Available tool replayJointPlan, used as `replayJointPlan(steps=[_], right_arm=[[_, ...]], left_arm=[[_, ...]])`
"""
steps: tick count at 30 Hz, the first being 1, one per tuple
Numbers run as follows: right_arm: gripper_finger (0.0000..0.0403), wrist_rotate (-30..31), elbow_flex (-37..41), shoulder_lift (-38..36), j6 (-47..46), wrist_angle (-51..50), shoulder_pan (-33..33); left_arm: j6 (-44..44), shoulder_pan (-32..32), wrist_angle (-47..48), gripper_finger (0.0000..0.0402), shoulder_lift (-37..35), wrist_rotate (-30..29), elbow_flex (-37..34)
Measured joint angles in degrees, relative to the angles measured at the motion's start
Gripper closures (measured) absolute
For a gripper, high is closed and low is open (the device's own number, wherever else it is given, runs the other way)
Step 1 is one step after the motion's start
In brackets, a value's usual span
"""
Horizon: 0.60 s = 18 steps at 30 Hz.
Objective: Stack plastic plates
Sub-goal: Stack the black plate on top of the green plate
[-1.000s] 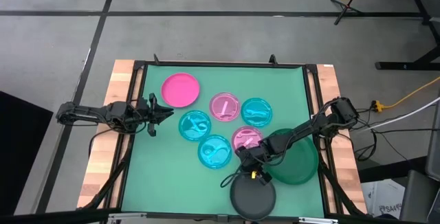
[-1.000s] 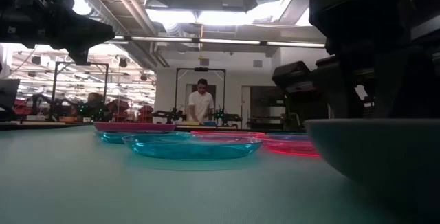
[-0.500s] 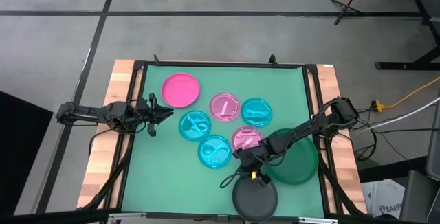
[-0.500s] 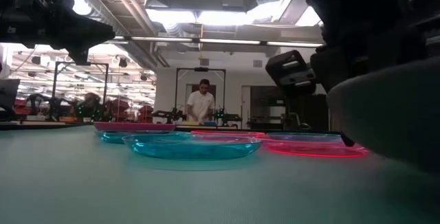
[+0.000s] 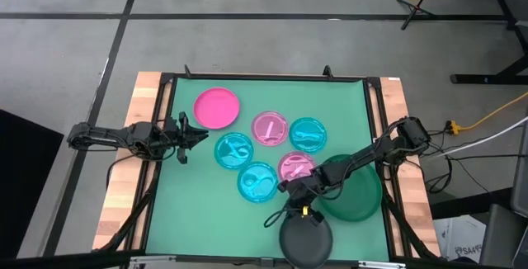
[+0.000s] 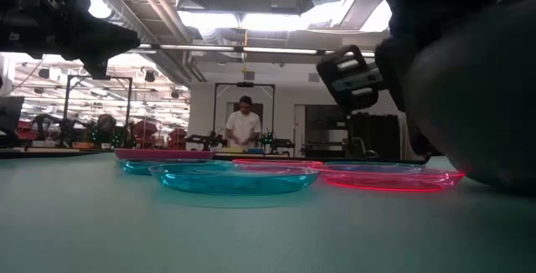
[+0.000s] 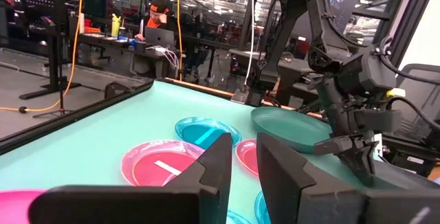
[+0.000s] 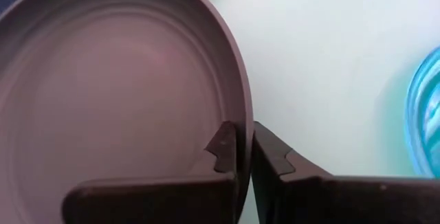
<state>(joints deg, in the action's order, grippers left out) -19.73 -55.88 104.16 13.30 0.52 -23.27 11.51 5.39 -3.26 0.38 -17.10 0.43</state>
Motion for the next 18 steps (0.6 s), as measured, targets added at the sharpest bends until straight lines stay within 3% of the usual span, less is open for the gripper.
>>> replayJointPlan(steps=[7,18], right_arm=[[0.0396,-1.92,-1.28,0.0,0.1,0.08,0.05],[0.0397,-1.79,-13.84,0.0,1.69,-14.22,0.05]], left_arm=[[0.0,-0.01,0.02,0.034,0.0,0.02,0.0],[0.0,0.0,0.0,0.034,-0.01,0.0,0.0]])
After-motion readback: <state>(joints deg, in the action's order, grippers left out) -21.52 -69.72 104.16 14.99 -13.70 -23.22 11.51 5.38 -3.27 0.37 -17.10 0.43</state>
